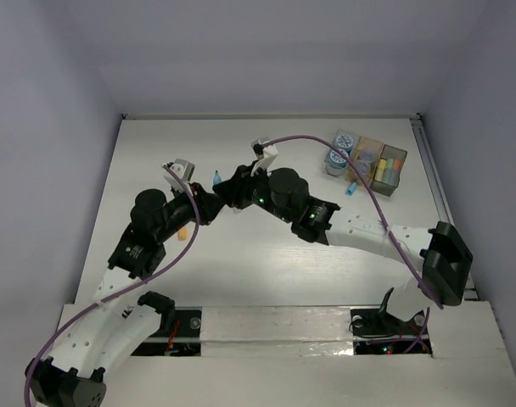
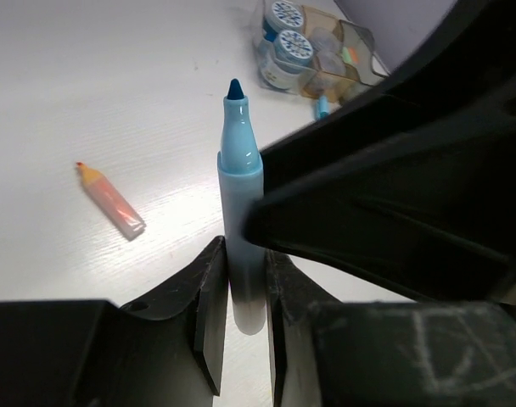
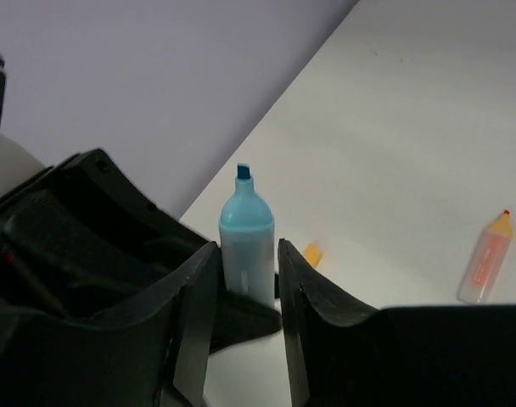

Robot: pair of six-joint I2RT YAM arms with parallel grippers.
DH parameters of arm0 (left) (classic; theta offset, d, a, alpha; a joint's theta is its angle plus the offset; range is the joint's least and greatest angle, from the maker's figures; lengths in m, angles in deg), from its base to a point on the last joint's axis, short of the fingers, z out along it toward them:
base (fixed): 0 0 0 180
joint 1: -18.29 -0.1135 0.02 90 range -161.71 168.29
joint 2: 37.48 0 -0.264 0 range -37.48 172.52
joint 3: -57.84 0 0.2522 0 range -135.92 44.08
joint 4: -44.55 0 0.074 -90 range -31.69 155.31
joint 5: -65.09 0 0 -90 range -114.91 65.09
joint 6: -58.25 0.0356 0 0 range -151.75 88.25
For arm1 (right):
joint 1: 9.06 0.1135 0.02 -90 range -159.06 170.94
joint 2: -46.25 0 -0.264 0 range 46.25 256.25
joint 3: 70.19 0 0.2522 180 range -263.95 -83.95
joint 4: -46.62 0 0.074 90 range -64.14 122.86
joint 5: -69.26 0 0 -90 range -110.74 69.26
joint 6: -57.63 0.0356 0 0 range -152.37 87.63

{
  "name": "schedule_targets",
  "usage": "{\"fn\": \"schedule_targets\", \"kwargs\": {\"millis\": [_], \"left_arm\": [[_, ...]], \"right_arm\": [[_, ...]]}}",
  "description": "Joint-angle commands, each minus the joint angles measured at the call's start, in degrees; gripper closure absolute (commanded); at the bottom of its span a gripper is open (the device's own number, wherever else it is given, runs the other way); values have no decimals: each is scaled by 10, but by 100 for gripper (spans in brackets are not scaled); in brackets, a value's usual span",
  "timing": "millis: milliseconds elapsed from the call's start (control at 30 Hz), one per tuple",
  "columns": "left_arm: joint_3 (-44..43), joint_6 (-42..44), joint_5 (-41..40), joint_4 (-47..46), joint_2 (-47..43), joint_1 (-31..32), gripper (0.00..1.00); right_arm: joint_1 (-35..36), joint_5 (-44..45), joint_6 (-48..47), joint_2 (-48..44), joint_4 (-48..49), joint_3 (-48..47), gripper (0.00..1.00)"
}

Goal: Sort the stationery into containers
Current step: Pick up the pen from the center of the board, then move the pen cap to the center of the board.

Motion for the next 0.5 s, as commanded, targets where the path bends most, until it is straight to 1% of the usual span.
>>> {"fn": "schedule_targets", "kwargs": {"millis": [0,33,67,133,167,200,233,267,300,333,367,400,467], "left_arm": [[-8,11,-31,-7,-6,-7,100],[-8,10,-27,-7,-9,-7,100],[-8,10,-25,-8,-13,-7,100],[-7,12,-21,-9,-19,-7,100],[-7,11,-16,-10,-23,-7,100],[-7,12,-13,-10,-24,-7,100],[-7,12,-10,-10,-30,-7,100],[-6,12,-4,-11,-33,-7,100],[-6,12,0,-12,-35,-7,100],[-6,11,4,-12,-40,-7,100],[-6,11,7,-12,-44,-7,100],[-6,12,9,-12,-46,-2,100],[-8,15,4,-8,-53,6,100]], "right_arm": [[6,14,-15,-69,-28,-8,58],[-9,16,-15,-79,-47,-3,50],[-19,16,-15,-92,-55,7,47],[-45,16,-7,-134,-79,45,46],[-82,15,-1,-149,-87,61,46],[-103,4,13,-164,-94,79,46],[-123,6,16,-192,-119,110,46],[-163,15,17,-201,-145,120,46],[-186,25,16,-205,-172,126,46],[-207,43,13,-206,-238,134,45],[-228,54,10,-204,-263,141,44],[-269,68,8,-203,-282,148,43],[-307,72,2,-192,-314,166,38]]}}
